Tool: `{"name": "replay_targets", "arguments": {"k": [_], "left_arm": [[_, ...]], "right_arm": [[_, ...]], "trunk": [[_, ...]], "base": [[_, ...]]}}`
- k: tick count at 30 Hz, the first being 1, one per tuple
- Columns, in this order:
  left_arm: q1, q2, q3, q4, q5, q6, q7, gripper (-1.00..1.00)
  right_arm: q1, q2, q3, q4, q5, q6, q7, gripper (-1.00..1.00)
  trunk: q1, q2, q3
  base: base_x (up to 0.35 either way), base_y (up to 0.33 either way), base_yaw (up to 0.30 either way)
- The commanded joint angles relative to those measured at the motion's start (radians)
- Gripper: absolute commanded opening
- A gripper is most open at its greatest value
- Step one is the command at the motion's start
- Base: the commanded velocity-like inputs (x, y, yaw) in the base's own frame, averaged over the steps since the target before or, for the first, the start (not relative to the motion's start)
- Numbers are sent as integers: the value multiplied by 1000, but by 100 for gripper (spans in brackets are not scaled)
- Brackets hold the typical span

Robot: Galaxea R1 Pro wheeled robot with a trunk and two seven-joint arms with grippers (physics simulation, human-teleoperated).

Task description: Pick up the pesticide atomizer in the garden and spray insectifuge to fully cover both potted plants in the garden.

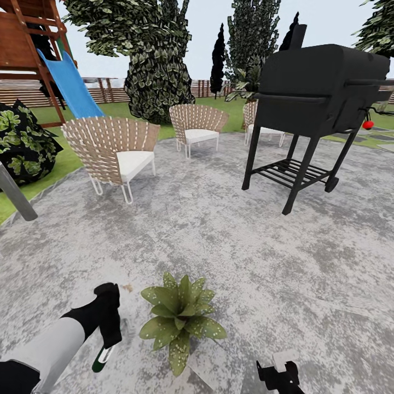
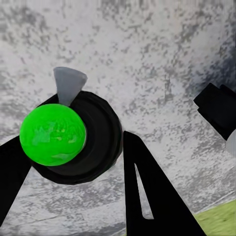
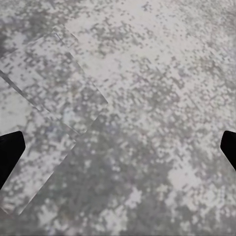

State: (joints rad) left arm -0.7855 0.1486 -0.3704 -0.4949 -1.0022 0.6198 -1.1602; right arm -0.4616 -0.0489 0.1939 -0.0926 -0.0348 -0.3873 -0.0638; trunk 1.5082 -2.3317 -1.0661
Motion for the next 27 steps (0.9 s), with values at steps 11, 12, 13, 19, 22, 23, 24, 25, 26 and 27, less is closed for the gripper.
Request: {"name": "replay_targets", "arguments": {"k": [11, 12, 13, 19, 22, 23, 24, 25, 26, 27], "left_arm": [[9, 14, -4, 15, 0, 6, 9, -100], [9, 13, -4, 15, 0, 6, 10, -100], [9, 12, -4, 15, 0, 6, 10, -100], [9, 4, -3, 13, 0, 6, 11, -100], [9, 5, -2, 13, 0, 6, 11, -100], [9, 5, -2, 13, 0, 6, 11, -100], [9, 5, -3, 13, 0, 6, 12, -100], [9, 5, -3, 13, 0, 6, 12, -100], [9, 5, -4, 13, 0, 6, 12, -100], [9, 5, -4, 13, 0, 6, 12, -100]], "right_arm": [[-1, 0, 9, 1, -4, -3, -5, 100], [-1, 0, 9, 1, -4, -2, -5, 100], [-1, 0, 9, 1, -4, -3, -5, 100], [-1, 0, 9, 1, -4, -2, -5, 100], [-1, 0, 9, 1, -4, -2, -5, 100], [-1, 0, 9, 1, -4, -2, -5, 100], [-1, 0, 9, 1, -4, -2, -5, 100], [-1, 0, 9, 1, -4, -2, -5, 100], [-1, 0, 9, 1, -4, -2, -5, 100], [-1, 0, 9, 1, -4, -2, -5, 100]], "trunk": [[0, 0, -1], [0, 0, -1], [0, 0, -1], [0, 0, 1], [0, 0, 3], [0, 0, 3], [0, 0, 4], [0, 0, 5], [0, 0, 5], [0, 0, 6]], "base": [[0, 34, 0], [0, 239, 0], [-5, 271, 0], [-121, 275, -106], [-13, 295, -224], [63, 300, -231], [89, 301, -232], [129, 295, -233], [176, 272, -233], [197, 251, -233]]}}
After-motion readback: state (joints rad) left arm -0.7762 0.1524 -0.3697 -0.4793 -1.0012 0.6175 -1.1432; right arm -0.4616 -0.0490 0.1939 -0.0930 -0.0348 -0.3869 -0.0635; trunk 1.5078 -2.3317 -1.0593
